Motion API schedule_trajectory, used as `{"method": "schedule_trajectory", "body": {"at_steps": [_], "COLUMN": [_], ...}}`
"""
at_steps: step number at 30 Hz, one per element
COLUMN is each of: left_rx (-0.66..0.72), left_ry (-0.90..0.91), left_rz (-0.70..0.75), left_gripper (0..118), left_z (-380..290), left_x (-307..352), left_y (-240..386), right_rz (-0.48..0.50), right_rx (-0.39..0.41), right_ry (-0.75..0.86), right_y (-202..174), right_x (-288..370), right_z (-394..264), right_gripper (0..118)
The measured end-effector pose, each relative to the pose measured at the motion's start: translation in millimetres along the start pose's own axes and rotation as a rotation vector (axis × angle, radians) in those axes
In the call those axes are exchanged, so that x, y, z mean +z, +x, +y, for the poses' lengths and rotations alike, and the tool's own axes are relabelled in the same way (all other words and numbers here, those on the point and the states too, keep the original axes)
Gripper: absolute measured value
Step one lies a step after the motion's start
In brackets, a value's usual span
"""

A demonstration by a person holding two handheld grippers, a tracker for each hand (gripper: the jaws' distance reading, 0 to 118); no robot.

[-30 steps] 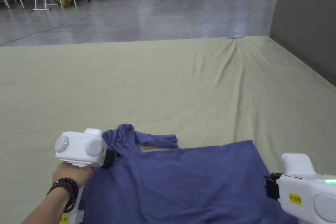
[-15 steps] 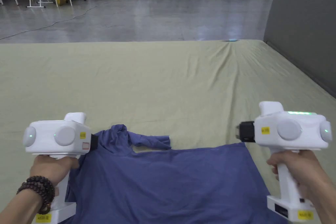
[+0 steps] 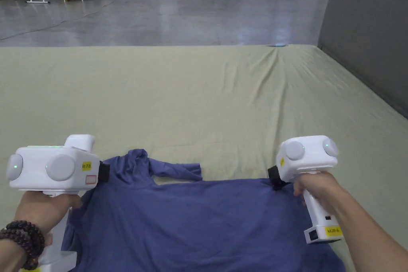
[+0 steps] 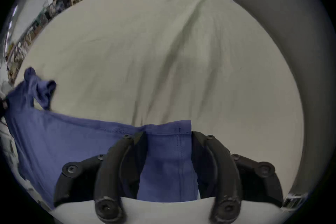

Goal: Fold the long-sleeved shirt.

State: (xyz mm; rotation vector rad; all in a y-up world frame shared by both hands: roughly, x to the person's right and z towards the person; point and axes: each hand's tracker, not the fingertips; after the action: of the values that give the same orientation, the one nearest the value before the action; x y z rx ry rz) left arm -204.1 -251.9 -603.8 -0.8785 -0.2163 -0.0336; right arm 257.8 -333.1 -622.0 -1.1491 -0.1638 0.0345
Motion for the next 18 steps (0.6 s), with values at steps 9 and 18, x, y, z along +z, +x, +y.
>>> {"method": "schedule_trajectory", "body": {"at_steps": [9, 18], "left_rx": [0.035, 0.040], "left_ry": [0.060, 0.319], "left_rz": [-0.010, -0.025], "left_gripper": [1, 1], "left_z": [2.5, 56.2], "left_x": [43.5, 177.5], "left_y": [-6.6, -8.6], "right_rz": [0.085, 0.167], "right_rx": [0.015, -0.025], "right_ry": [0.115, 0.507], "right_y": [-0.2, 41.2], "right_x": [75.2, 284.3], "right_z": [-4.3, 16.7], "right_gripper": [0, 0]}}
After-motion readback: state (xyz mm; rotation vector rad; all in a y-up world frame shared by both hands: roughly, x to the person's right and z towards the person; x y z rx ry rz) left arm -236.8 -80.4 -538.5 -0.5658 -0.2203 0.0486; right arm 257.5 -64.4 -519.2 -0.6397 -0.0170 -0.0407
